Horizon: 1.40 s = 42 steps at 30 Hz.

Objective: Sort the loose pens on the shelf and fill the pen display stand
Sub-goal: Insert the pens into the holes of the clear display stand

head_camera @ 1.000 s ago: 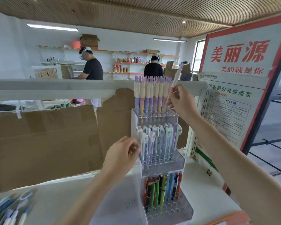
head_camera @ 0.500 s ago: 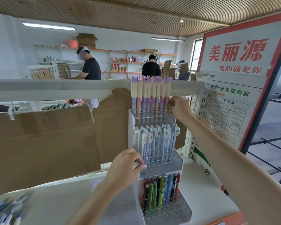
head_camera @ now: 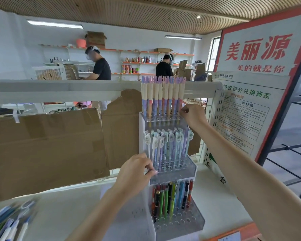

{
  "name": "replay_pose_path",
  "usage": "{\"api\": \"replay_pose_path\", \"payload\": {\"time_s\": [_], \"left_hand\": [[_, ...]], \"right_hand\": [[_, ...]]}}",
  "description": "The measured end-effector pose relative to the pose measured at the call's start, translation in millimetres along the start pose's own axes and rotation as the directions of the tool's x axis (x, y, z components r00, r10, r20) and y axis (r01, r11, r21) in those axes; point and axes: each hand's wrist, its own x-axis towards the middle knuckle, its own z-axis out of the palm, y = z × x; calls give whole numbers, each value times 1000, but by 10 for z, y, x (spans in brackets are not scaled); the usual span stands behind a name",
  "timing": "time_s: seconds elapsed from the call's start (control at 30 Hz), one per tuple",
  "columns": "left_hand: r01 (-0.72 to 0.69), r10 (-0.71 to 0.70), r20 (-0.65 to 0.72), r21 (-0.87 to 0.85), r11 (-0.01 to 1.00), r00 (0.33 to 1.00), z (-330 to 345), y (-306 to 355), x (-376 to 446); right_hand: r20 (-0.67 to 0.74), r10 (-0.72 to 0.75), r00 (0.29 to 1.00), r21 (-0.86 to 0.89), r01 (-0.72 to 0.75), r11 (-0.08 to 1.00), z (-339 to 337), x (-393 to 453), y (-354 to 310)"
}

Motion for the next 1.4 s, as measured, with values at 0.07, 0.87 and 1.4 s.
{"api": "replay_pose_path", "payload": {"time_s": [0.07,0.87,1.4], "left_hand": [[5,-5,3,16,1000,1000,-10,19,2],[-51,-8,-303,-185,981,953,83,-283,-520],[756,-730,-281,453,472,624,-704,-1944,-2227]], "right_hand": [[-2,12,1000,18,-11,1000,4,-6,8],[64,-500,863,136,489,862,266,-1674,-334],[734,-415,538,229,380,896,2446,-2878,-1179]]}}
